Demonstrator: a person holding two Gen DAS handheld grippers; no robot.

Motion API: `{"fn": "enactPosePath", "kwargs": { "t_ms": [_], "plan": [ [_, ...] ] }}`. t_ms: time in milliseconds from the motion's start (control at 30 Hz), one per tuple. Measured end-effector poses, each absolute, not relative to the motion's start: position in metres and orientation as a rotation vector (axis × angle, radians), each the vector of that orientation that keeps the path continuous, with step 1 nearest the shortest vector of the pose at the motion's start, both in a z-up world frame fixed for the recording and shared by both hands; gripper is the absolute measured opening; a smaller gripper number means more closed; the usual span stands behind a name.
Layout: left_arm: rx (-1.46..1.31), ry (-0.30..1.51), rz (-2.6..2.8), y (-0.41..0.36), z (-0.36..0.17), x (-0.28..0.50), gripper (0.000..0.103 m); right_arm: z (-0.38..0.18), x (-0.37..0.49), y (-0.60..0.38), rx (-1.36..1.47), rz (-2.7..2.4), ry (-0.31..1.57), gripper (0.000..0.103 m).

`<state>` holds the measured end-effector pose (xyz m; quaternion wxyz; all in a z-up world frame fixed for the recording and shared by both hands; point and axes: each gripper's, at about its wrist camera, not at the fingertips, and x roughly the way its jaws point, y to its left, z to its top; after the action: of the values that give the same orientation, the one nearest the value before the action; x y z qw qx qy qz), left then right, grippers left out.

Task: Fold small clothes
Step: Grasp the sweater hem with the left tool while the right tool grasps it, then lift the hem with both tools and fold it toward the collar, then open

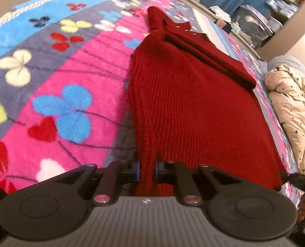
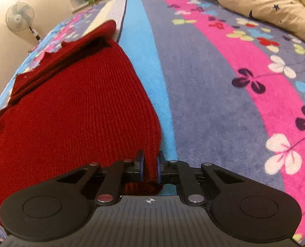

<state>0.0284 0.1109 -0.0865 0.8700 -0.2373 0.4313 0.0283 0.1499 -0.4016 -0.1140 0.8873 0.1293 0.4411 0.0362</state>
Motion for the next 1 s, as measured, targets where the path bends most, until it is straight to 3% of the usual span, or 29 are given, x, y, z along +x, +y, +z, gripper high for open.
{"fn": "enactPosePath", "kwargs": {
  "t_ms": [433,667,800,1000],
  "plan": [
    [-0.365,0.661,-0.176,0.119,0.021,-0.011,0.01,0.002,0.108,-0.437,0.475,0.299,0.674,0.007],
    [-0.408,0.544,-0.334,0.161,0.093,-0.093,0.01,0.065,-0.002,-0.45,0.441,0.511,0.433,0.007],
    [-0.443,0.556,-0.354,0.178,0.091,-0.09,0.011,0.069,-0.031,-0.467,0.476,0.556,0.36,0.007],
    [-0.413,0.676,-0.262,0.176,0.061,0.009,0.011,0.03,0.065,-0.464,0.507,0.412,0.547,0.007]
  ]
}}
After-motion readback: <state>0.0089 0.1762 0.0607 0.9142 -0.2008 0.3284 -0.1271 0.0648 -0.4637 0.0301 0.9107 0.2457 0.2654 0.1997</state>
